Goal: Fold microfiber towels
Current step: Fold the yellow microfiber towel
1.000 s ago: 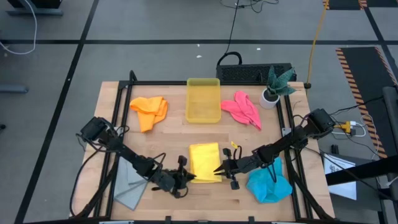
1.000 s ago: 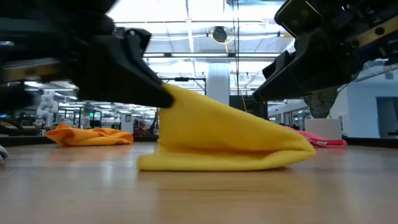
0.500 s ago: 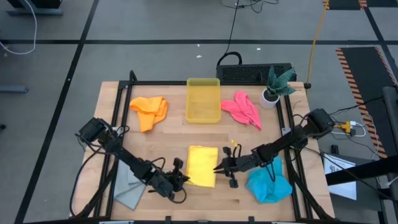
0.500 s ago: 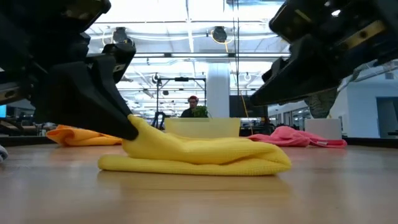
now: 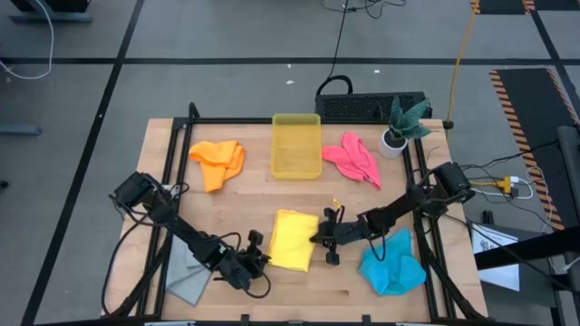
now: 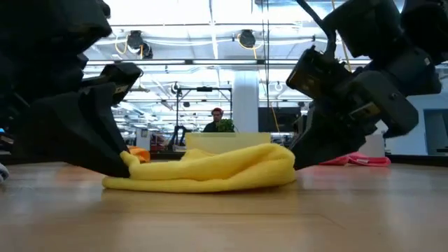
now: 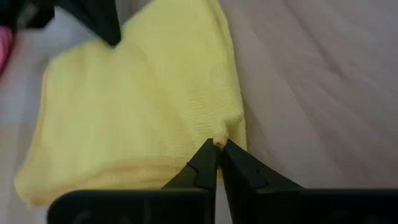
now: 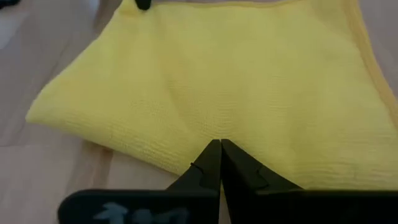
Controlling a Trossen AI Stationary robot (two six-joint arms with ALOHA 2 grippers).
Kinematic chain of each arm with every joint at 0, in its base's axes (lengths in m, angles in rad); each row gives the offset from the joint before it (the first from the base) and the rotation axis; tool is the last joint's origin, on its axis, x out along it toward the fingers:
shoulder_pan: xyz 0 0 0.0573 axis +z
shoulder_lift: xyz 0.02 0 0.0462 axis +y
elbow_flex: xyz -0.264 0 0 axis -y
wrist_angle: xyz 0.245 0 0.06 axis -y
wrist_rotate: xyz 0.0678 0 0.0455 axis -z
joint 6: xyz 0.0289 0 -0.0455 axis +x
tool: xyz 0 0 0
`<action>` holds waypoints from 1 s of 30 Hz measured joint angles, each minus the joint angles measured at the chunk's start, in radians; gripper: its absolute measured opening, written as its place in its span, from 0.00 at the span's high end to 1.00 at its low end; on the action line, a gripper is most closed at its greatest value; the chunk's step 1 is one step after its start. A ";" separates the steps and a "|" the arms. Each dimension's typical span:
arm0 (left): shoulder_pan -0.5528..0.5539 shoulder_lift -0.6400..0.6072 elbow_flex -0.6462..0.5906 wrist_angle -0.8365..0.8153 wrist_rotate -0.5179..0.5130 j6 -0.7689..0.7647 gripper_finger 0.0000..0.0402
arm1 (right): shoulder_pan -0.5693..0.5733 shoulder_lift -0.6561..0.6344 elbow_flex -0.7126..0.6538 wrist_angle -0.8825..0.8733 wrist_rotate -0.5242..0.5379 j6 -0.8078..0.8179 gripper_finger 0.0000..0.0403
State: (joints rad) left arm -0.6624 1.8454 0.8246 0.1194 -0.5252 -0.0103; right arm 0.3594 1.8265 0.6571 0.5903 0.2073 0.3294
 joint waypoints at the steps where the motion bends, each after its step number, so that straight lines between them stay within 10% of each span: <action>1: 0.000 0.000 0.000 -0.002 0.000 -0.021 0.92 | 0.000 -0.001 0.000 0.000 0.000 -0.003 0.99; 15: -0.026 0.000 0.076 -0.039 -0.088 -0.056 0.61 | 0.028 -0.167 0.000 -0.017 0.000 -0.036 0.99; 22: 0.003 0.000 0.110 -0.312 -0.050 -0.264 0.65 | 0.065 -0.065 0.000 0.047 0.000 0.006 0.99; 30: 0.017 0.110 0.100 0.013 0.017 -0.215 0.76 | 0.053 -0.059 -0.001 -0.069 0.047 -0.014 0.99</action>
State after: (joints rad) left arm -0.6453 1.9550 0.9241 0.1329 -0.5087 -0.2253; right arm 0.4126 1.7678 0.6561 0.5214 0.2539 0.3153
